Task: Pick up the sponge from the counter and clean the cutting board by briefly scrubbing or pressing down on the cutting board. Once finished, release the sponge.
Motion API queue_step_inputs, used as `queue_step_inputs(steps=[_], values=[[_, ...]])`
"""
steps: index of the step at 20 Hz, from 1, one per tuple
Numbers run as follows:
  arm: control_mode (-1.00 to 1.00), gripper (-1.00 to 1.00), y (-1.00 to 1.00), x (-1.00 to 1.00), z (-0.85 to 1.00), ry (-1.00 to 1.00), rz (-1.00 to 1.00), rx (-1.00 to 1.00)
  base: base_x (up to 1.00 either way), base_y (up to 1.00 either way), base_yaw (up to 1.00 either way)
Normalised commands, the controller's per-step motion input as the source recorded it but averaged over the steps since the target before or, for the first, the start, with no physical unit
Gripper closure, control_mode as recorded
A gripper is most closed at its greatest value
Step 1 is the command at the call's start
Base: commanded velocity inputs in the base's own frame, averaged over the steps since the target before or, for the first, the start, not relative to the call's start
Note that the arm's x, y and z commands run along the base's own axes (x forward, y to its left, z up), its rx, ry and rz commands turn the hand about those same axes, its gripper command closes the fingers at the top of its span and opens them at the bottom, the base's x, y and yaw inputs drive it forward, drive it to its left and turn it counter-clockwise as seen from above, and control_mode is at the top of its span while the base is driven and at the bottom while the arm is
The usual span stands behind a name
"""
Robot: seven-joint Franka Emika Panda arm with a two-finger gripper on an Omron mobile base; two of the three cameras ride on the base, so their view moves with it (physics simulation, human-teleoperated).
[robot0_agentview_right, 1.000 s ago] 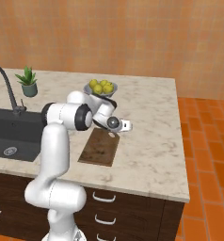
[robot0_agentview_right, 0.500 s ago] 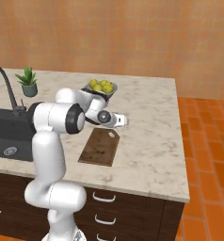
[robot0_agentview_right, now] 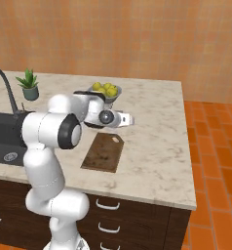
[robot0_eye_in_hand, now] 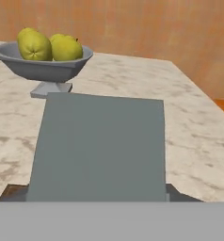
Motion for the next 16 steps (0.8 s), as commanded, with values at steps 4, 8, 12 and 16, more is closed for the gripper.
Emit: queue_step_inputs(steps=[4, 8, 12, 16], values=[[-1.0, 1.0, -0.12, 0.0, 1.0, 0.23, 0.0, 0.0, 0.0, 0.0, 0.0], [-1.0, 1.0, -0.15, 0.0, 1.0, 0.23, 0.0, 0.0, 0.0, 0.0, 0.0], [-1.0, 1.0, -0.29, 0.0, 1.0, 0.2, 0.0, 0.02, 0.0, 0.0, 0.0], [-1.0, 1.0, -0.36, 0.0, 1.0, 0.3, 0.0, 0.04, 0.0, 0.0, 0.0]])
